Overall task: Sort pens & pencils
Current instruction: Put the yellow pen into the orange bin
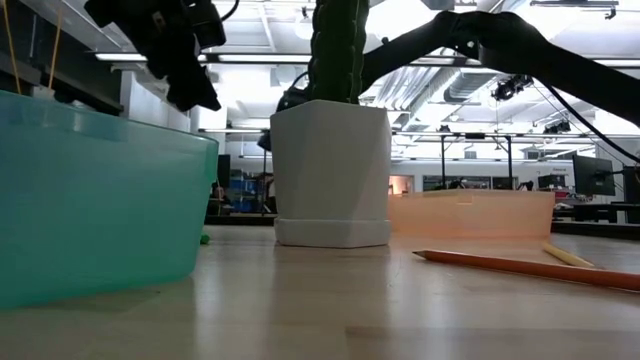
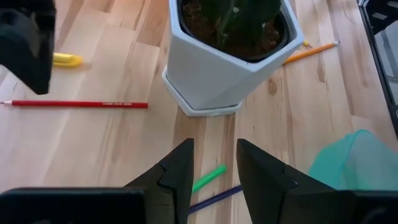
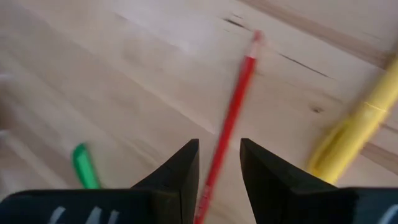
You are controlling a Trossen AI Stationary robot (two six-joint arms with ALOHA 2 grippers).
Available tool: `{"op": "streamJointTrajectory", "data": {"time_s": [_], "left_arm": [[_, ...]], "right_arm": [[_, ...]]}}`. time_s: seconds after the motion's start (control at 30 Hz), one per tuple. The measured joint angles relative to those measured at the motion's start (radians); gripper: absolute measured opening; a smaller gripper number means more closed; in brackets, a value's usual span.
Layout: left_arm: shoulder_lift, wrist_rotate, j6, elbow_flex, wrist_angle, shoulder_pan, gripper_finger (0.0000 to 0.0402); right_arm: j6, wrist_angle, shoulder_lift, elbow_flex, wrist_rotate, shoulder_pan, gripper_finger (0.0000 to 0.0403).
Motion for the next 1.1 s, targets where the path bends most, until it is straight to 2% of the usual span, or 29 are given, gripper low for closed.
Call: {"op": "streamJointTrajectory", "data": {"time_s": [0.23,0.37,0.6,1.1], "left_arm": [[0.0,0.001,0.0,0.0,-0.027,0.0,0.0108],[0.0,0.001,0.0,0.0,-0.027,0.0,0.0108],[0.0,0.0,0.004,0.0,-0.027,0.0,0.0108],[0.0,0.0,0.004,0.0,-0.026,0.0,0.0108]], "right_arm": [[0.021,0.131,0.0,0.005,-0.087,-0.011,0.0108],[0.017,0.135,0.0,0.031,-0.071,-0.012,0.0108],[-0.02,0.028,0.0,0.047,-0.036,-0.02,0.0098],[-0.072,0.04,0.0,0.108,-0.025,-0.006,0.0089]]}}
